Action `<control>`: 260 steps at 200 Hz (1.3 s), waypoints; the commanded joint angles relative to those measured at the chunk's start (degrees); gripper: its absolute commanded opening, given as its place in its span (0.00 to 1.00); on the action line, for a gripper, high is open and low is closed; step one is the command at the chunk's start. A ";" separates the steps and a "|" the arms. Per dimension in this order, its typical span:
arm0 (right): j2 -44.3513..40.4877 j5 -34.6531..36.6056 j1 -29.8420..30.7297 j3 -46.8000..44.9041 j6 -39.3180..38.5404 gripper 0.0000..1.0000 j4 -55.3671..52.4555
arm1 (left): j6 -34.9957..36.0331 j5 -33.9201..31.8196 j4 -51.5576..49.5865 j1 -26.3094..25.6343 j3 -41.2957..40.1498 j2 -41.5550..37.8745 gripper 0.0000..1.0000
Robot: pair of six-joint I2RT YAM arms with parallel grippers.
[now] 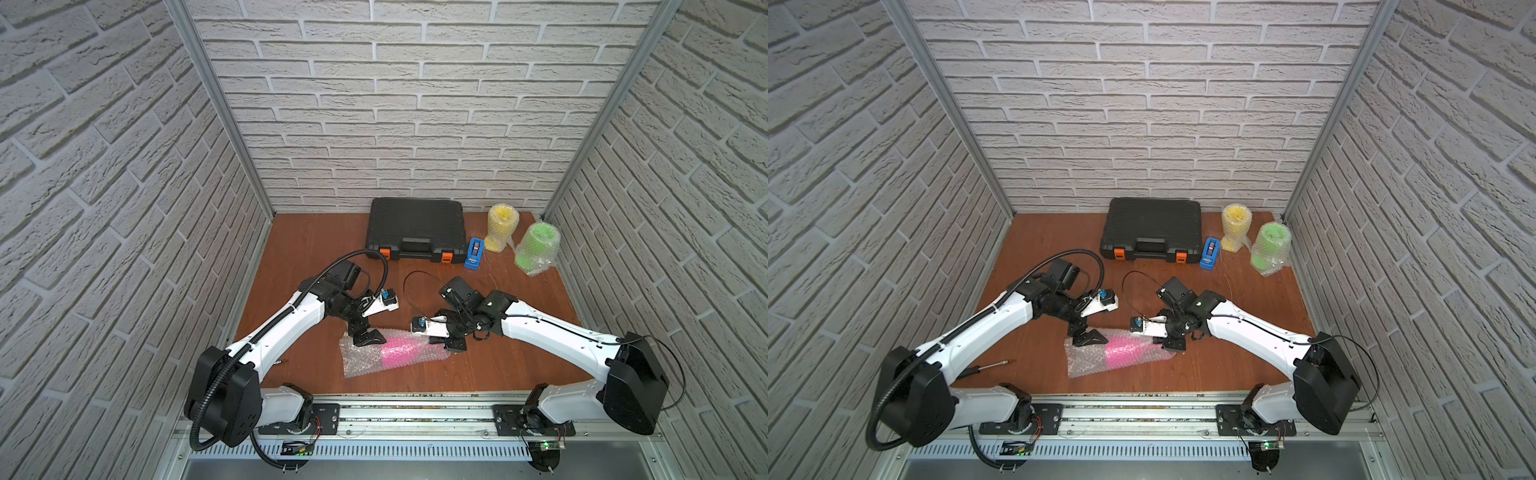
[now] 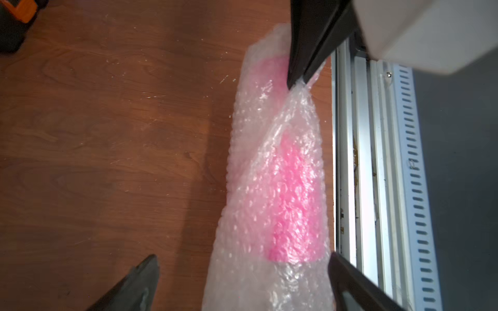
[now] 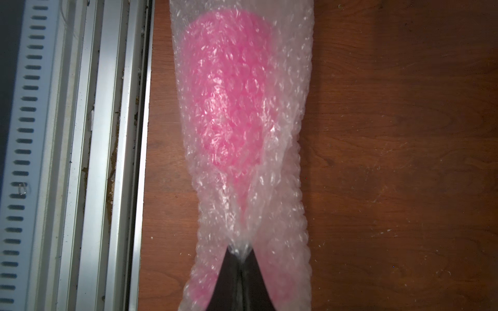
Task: Wrap wine glasses in bubble wrap
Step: Adjust the bubble wrap at the center of the board.
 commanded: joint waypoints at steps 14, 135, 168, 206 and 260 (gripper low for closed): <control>0.02 -3.99 -2.50 0.93 0.73 0.03 0.88 | 4.67 2.52 -4.91 -1.73 -1.79 3.57 0.94; 1.41 -6.16 -3.91 1.69 2.16 0.03 0.34 | 3.61 -11.31 -1.76 -4.32 -2.39 4.22 0.17; -1.70 -5.34 -4.49 0.90 4.49 0.26 2.09 | 4.13 -14.20 -2.89 -4.33 -2.75 1.70 0.06; -11.14 -4.72 -9.24 -3.05 16.07 0.51 12.35 | 4.80 -19.09 -3.04 -4.47 -4.38 -2.34 0.06; -11.47 9.54 -24.54 -5.22 52.80 0.45 26.44 | 4.69 -22.18 -3.24 -4.68 -5.18 -3.74 0.06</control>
